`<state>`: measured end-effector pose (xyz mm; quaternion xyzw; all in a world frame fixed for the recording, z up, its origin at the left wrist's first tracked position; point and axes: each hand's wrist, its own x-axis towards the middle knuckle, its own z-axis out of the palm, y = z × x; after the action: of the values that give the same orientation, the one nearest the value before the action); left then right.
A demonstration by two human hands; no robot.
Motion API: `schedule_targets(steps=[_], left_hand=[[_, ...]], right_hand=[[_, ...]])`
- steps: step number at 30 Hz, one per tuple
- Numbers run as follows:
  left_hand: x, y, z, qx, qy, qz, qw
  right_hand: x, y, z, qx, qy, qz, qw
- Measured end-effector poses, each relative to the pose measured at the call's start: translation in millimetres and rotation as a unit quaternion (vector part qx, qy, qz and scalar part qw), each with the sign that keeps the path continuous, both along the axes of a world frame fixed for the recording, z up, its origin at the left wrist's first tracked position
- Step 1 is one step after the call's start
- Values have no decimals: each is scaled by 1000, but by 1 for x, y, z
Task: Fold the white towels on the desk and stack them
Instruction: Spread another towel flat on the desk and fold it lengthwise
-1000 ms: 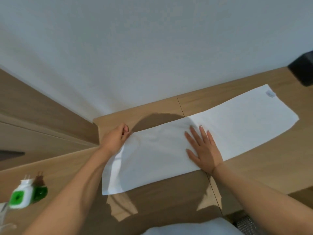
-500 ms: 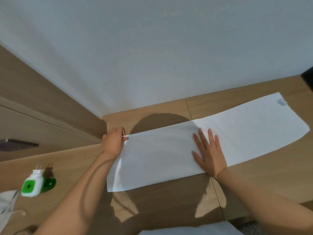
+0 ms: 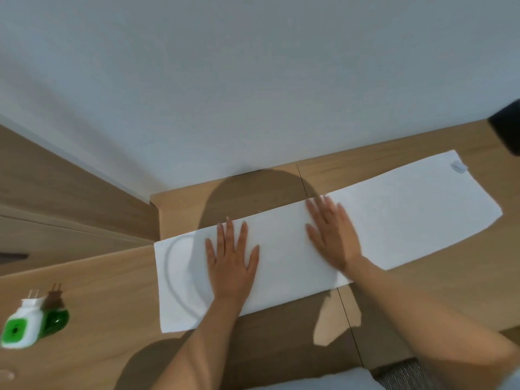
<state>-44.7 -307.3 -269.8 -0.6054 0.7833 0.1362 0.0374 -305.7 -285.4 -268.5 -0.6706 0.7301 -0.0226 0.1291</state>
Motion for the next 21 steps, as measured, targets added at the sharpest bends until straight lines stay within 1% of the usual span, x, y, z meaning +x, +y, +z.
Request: schedule_targets(steps=[3,4,6,8,9,11,13,15,17,21], left_hand=[[-1,1,1,0,-14,9,1000],[-1,0,2,1,-19,13,1000],[-1,-1,3,9,-32,27,999],[2,-1,7,27,-8,65,997],[5,-1,9,21,23,86,996],[21,0,13,-15,60,110,992],[48,1,12,-52,42,116,991],[72,1,12,-56,19,108,992],[87,1,10,-56,10,89,994],[106,2,6,-54,1,79,995]], right_hand=[[-46,-1,-5,27,47,-102,993],[-54,-5,-6,36,50,-134,989],[-56,-19,-4,49,39,-199,978],[-41,-32,2,48,6,-243,969],[-28,-35,6,30,-8,-240,970],[13,-32,13,-20,-36,-167,985],[69,-21,16,-27,-75,-50,996],[123,-12,11,-1,-78,48,996],[154,-7,3,22,-63,75,995],[161,-5,-1,21,-34,59,997]])
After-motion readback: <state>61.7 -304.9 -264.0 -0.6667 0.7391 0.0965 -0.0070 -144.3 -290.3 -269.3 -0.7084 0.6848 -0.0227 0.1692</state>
